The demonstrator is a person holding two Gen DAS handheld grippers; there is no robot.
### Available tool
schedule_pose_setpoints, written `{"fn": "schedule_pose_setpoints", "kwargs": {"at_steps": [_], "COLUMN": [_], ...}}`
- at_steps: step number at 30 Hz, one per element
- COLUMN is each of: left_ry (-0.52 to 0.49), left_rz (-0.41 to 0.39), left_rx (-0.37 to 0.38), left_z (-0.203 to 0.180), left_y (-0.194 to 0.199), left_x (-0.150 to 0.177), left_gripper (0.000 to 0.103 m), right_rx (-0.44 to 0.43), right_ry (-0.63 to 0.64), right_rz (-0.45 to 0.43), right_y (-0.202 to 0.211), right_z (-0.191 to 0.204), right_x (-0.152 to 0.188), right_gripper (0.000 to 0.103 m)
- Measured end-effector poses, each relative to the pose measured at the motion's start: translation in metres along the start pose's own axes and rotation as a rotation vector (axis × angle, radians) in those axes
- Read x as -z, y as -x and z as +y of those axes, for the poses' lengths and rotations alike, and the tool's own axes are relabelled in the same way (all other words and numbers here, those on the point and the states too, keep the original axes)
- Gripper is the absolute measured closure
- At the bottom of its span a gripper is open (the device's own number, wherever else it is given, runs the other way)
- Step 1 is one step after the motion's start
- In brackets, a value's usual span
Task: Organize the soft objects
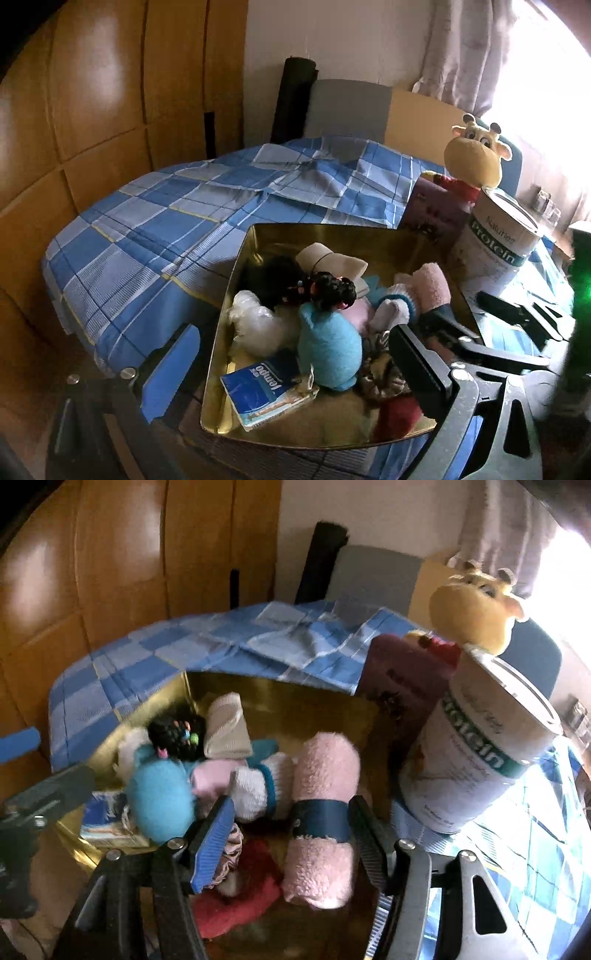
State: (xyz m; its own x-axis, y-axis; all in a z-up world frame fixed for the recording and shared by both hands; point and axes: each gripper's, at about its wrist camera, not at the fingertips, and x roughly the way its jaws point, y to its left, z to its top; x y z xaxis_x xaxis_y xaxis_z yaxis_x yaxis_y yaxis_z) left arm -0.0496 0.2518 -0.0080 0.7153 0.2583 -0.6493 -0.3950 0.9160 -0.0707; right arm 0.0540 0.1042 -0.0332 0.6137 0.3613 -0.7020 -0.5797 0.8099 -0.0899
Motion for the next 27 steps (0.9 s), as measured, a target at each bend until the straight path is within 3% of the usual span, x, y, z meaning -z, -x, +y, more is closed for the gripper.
{"fn": "schedule_pose_setpoints", "kwargs": {"at_steps": [5,10,27], "left_ry": [0.012,-0.013,-0.005], "left_rz": [-0.035,-0.046,-0.061], "left_rx": [0.011,-0.06,-0.049], "left_z": [-0.005,-0.018,-0.037], "left_y": [0.011,0.015,0.024], "left_x": [-0.001,-0.001,0.005], "left_gripper": [0.0,0.0,0.0], "right_rx": [0.045,0.095,0.148], "right_ry": [-0.072,-0.134,-0.21], "right_rz": [-0.04,-0.04,-0.064], "right_y": [0.02,0.03,0.047], "right_z": [-0.012,-0.023,-0.045], "right_x": [0.003,0.02,0.035], "right_gripper": [0.033,0.033,0.033]}}
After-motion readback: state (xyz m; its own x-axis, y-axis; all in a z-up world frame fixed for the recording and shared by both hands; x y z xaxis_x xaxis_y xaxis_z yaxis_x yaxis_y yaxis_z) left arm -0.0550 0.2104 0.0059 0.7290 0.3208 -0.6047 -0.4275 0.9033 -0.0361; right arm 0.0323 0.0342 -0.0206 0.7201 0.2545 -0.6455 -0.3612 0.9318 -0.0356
